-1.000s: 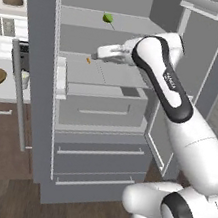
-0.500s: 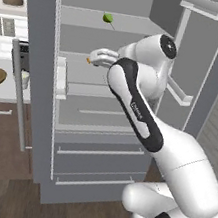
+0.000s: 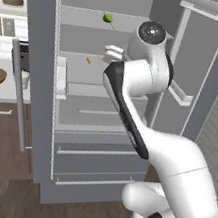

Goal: Grab a lemon wedge from the fridge and one ice cube from the ice bowl, and put them in the glass of lemonade.

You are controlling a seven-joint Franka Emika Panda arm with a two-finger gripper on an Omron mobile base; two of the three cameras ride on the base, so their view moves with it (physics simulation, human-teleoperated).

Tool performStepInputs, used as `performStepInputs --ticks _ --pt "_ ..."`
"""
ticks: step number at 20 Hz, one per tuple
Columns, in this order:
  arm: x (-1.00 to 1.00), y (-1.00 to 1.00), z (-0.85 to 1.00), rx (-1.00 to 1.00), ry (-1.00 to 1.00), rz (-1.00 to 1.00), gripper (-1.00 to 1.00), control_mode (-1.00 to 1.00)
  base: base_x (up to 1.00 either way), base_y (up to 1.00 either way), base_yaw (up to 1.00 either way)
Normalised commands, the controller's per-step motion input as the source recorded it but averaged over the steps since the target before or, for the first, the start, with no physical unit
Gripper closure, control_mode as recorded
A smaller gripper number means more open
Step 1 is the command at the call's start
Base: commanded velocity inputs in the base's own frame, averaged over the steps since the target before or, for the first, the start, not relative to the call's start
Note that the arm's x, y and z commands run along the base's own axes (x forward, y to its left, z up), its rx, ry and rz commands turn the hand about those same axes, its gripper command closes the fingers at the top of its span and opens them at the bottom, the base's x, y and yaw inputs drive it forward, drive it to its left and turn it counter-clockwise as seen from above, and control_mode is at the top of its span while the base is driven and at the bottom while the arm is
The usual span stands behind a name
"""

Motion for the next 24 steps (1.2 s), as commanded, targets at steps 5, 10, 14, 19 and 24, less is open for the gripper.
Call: performStepInputs --ticks 5,10,14,19,24 --pt "-0.99 -0.78 0.03 0.00 -0.03 -0.16 -1.00 -1.00 0.00 0.00 0.00" --pt "-0.79 -0.71 0.19 0.00 -0.01 -0.01 -1.00 -1.00 0.00 0.00 0.00" --pt "-0.57 -0.42 0.01 -0.08 0.04 0.02 -1.00 -1.00 0.00 0.00 0.00" --pt "-0.35 -0.02 -0.11 -0.22 0.07 0.13 -1.00 -1.00 0.00 0.00 0.00" --pt "-0.17 -0.07 -0.10 -0.03 -0.11 0.04 -1.00 -1.00 0.00 0.00 0.00"
